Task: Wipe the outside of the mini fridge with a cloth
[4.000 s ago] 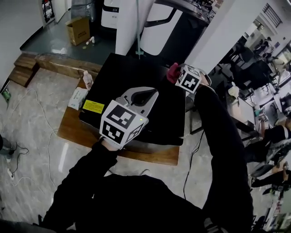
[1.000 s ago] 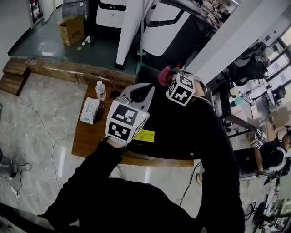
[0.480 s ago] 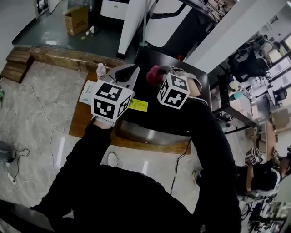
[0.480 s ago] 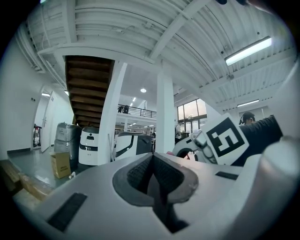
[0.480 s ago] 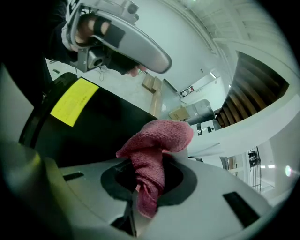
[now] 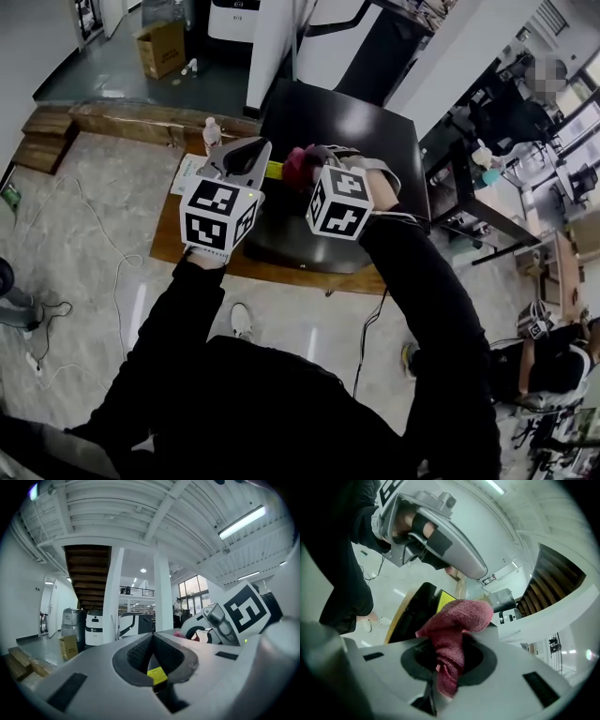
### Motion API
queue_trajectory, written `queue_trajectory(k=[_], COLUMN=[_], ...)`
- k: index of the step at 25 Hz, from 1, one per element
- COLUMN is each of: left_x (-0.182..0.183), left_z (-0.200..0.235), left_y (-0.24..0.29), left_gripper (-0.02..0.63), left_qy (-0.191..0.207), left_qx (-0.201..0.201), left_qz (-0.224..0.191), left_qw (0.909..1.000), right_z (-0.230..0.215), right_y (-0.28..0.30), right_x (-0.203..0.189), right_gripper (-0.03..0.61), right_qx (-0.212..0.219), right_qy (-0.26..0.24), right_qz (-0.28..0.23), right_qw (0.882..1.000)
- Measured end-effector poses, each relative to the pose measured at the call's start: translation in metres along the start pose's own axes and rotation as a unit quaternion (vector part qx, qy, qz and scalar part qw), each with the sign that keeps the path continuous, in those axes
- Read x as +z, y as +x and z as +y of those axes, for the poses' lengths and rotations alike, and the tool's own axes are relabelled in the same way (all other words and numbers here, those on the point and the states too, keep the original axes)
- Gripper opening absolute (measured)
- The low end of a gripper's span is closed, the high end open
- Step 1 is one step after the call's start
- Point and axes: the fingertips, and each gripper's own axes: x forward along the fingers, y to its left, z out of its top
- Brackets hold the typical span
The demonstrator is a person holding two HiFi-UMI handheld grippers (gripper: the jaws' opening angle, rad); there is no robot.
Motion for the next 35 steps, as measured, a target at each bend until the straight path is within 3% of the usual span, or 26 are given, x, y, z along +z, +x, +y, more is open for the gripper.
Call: queue_trajectory(k=[4,7,11,15,19,27,32,35], left_x=[-0.004,-0.005,0.010,0.014,-0.002,-0.024,-0.036,-0.038], left_z=[-0.009,-0.006,0.017,0.038,0.070,0.145,0.179,0.193], left_y=[-0.033,-0.057,-0.088,-0.097,-0.090,-0.086,-0.083,-0.083], left_gripper=[0.006,0.006,0.006,0.006,0.006,0.006,0.006,0.006], left_qy=[0.011,0.022,0.034,0.040,0.053,0.010,0.015,0.012], left_qx=[0.005,0.012,0.024,0.008,-0.043,-0.185,-0.232,-0.238], left_qz=[0.012,0.007,-0.041,-0.062,-0.058,-0.073,-0.077,-0.084], left_qw=[0.9999,0.9996,0.9983,0.9972,0.9960,0.9799,0.9694,0.9675], right_z=[0.021,0.024,0.028,0.039,0.029,-0.017,-0.016,-0.013], right_y=[-0.022,-0.049,-0.081,-0.074,-0.055,-0.013,0.029,0.044], right_x=[0.011,0.033,0.079,0.099,0.118,0.185,0.208,0.207], right_gripper=[0.087,0.098,0.103,0.107,0.107,0.107,0.109,0.107], right_qx=[0.004,-0.056,-0.132,-0.156,-0.175,-0.253,-0.274,-0.286], right_qy=[0.001,0.039,0.154,0.240,0.314,0.451,0.543,0.584], right_qz=[-0.014,-0.061,-0.159,-0.191,-0.212,-0.237,-0.267,-0.277], right_qw=[1.000,0.996,0.966,0.939,0.909,0.822,0.747,0.708])
